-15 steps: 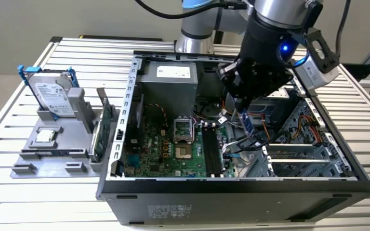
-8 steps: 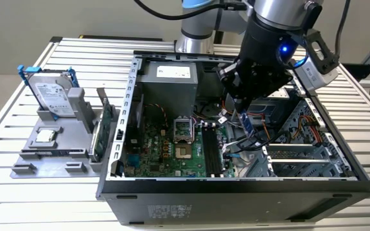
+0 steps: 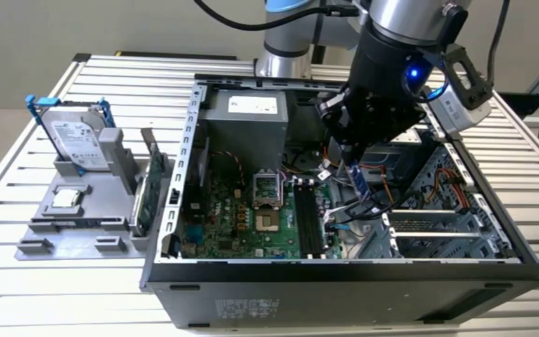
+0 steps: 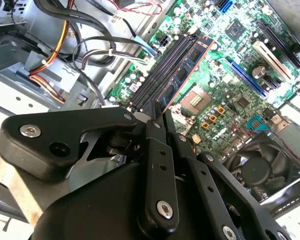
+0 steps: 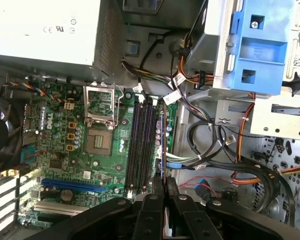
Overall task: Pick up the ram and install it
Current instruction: 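Insert the ram into the slot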
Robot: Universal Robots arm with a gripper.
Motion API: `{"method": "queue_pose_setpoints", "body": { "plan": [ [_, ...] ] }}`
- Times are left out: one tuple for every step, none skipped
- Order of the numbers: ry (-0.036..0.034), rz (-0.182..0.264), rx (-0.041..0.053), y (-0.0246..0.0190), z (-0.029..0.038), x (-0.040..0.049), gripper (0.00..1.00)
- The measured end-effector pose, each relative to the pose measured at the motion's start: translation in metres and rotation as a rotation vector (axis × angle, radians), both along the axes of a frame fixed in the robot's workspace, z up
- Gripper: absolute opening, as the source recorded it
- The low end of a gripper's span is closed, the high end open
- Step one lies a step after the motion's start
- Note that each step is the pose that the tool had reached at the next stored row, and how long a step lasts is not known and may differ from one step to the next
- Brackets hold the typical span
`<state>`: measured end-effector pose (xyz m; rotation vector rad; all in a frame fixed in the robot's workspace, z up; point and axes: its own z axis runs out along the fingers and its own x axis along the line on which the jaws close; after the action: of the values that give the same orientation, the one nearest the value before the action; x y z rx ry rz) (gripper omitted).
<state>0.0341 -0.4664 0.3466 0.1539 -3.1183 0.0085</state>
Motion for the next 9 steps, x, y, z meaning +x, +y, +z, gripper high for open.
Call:
{"method": "queue_pose_setpoints", "body": {
  "plan": [
    [0.0000, 0.000, 0.0000, 0.0000, -0.0002, 0.0000, 0.00],
    [0.0000, 0.000, 0.0000, 0.0000, -0.0004, 0.0000, 0.00],
    [0.0000, 0.000, 0.0000, 0.0000, -0.0006, 0.0000, 0.00],
    [0.0000, 0.000, 0.0000, 0.0000, -0.0009, 0.0000, 0.00],
    [0.0000, 0.000, 0.0000, 0.0000, -0.0011, 0.0000, 0.00],
    [0.0000, 0.000, 0.0000, 0.0000, -0.0013, 0.0000, 0.00],
    [0.0000, 0.000, 0.0000, 0.0000, -0.0015, 0.0000, 0.00],
    [0.0000, 0.000, 0.0000, 0.0000, -0.0017, 0.0000, 0.00],
    [0.0000, 0.000, 0.0000, 0.0000, -0.0019, 0.0000, 0.00]
  ]
}}
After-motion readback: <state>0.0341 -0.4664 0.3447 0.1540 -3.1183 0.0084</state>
